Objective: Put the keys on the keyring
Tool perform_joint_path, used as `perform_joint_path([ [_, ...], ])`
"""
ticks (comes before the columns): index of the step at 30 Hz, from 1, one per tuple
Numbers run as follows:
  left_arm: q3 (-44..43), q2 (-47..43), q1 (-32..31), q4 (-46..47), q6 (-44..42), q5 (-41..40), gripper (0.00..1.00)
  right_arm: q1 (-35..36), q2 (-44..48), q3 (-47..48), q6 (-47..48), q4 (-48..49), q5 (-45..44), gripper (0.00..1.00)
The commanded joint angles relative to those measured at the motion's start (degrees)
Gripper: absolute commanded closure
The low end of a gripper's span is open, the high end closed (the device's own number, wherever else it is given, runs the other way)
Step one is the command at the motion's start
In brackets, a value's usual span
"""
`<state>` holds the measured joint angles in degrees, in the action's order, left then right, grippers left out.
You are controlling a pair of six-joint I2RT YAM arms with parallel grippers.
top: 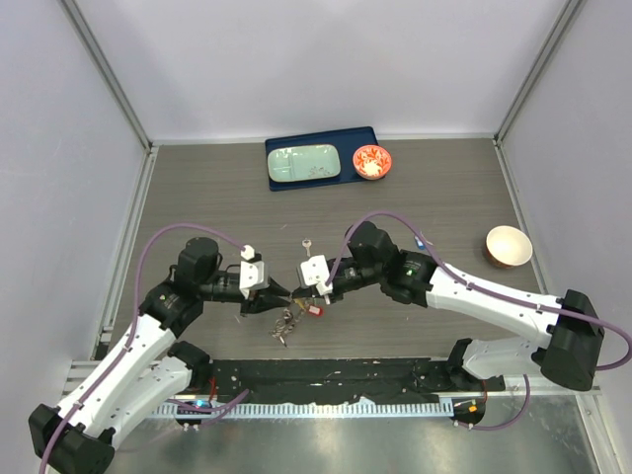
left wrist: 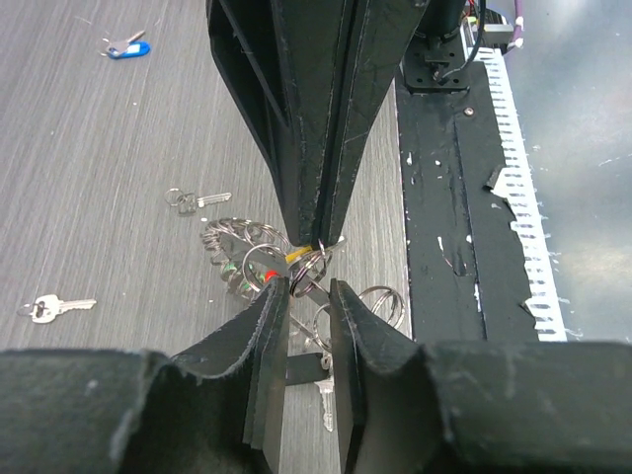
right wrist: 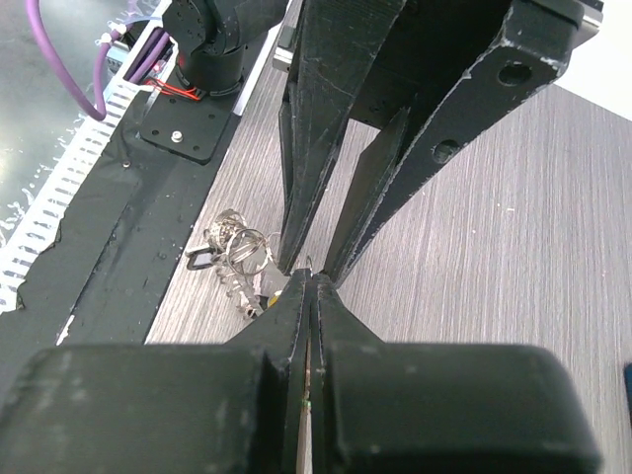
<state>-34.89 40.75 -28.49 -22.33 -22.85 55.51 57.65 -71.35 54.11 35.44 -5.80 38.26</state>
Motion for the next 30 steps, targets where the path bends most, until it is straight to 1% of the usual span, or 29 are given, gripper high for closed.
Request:
perform_joint_path([
  [1,0.4,-0.3,0.1,2.1,0.8,0.2,0.75,0.2,3.5,1.7,-0.7,4.7,0.1,0.99],
  [4,0.3,-0.3,0.2,2.2,1.1,0.2,0.82,0.2,3.4,1.7,-1.0,4.9,0.2,0.99],
  [8,0.3,-0.7,0.1,2.5,1.5,-0.7,1.0,0.2,3.4,1.4,-1.2,4.9,0.2,0.99],
  [16,0.5,-2.3,0.2,4.0,6.1,-5.1,1.0,0.1,4.4,0.1,-1.8,4.8,-1.6,0.99],
  [24,0.9,-4.5,0.5,5.0,8.2,-7.5,1.0,0.1,6.0,-2.1,-2.5,3.5,-4.9,0.99],
  [30,1.8,-7.4,1.4,7.7,10.9,-9.4,1.0,0.0,4.6,-3.0,-3.5,3.6,-4.7,0.99],
])
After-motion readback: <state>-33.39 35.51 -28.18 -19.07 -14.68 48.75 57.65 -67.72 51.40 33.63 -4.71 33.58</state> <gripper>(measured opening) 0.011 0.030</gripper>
